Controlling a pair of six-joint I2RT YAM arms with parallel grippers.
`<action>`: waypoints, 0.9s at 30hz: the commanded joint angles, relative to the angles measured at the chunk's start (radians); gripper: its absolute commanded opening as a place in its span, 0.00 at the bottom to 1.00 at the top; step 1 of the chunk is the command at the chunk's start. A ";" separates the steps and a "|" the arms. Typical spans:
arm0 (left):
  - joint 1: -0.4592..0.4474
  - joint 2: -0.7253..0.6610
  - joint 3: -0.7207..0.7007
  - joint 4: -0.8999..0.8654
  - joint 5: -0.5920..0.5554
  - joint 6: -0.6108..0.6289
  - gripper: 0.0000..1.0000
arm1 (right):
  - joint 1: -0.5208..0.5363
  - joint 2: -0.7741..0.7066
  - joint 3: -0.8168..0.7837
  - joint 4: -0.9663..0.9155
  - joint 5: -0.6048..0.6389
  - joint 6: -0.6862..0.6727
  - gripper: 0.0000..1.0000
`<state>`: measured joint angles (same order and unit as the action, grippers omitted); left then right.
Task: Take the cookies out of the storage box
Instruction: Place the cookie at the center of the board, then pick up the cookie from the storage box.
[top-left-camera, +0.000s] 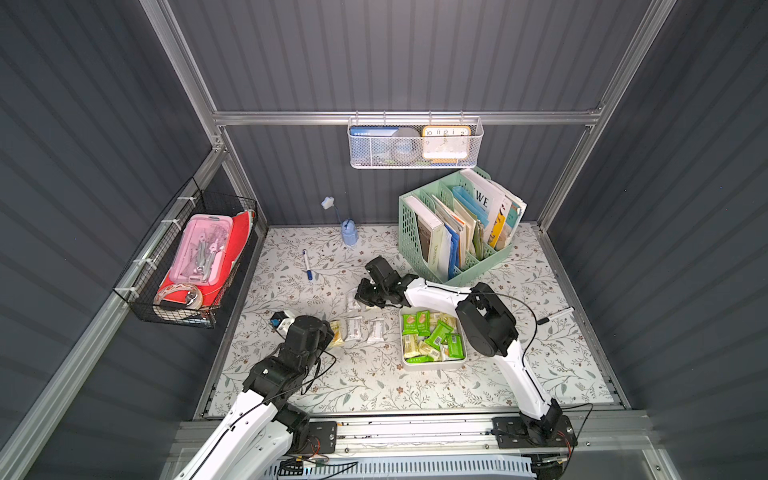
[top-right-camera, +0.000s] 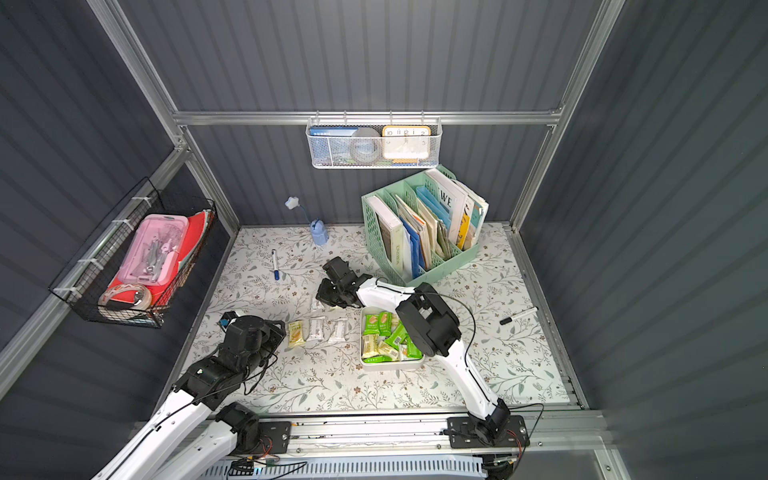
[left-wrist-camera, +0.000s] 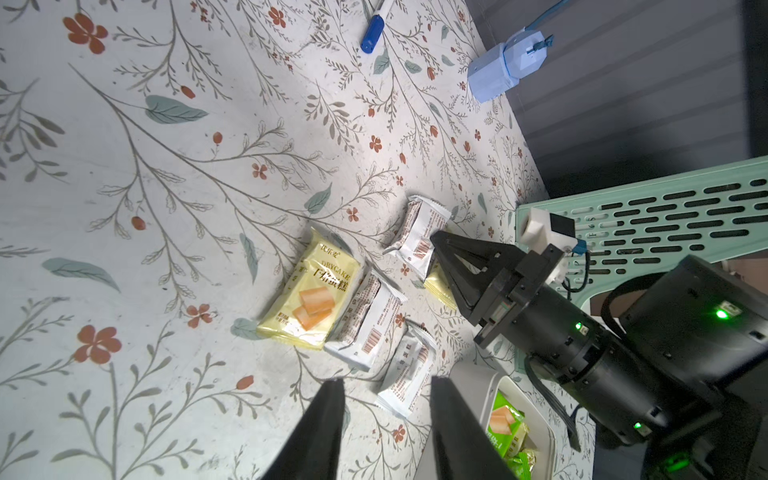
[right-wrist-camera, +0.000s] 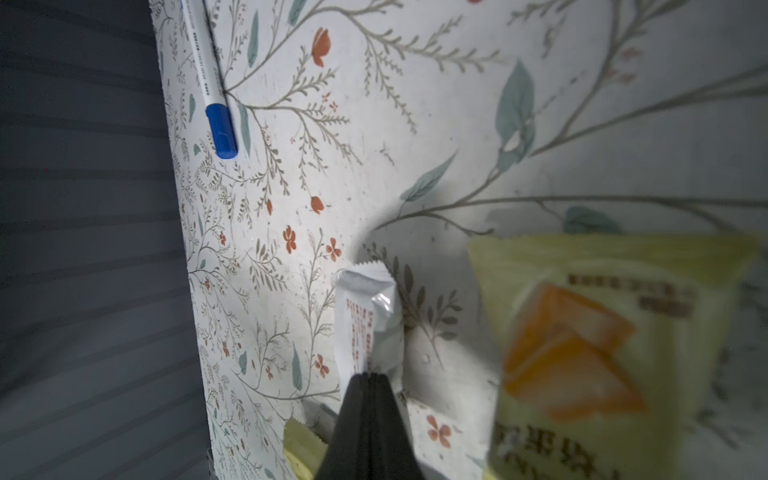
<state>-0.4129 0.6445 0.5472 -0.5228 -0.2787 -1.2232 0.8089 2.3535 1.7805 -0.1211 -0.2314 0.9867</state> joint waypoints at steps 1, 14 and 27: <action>0.005 0.014 -0.012 0.018 0.026 0.018 0.41 | 0.004 0.014 0.028 -0.033 0.026 -0.014 0.00; 0.005 0.103 0.047 0.113 0.120 0.148 0.53 | 0.003 -0.260 -0.162 -0.013 0.056 -0.083 0.31; -0.241 0.389 0.182 0.234 0.144 0.223 0.53 | -0.100 -0.784 -0.677 -0.088 0.143 -0.199 0.29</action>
<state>-0.5880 0.9730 0.6769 -0.3332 -0.1001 -1.0397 0.7273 1.6421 1.1687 -0.1387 -0.1295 0.8360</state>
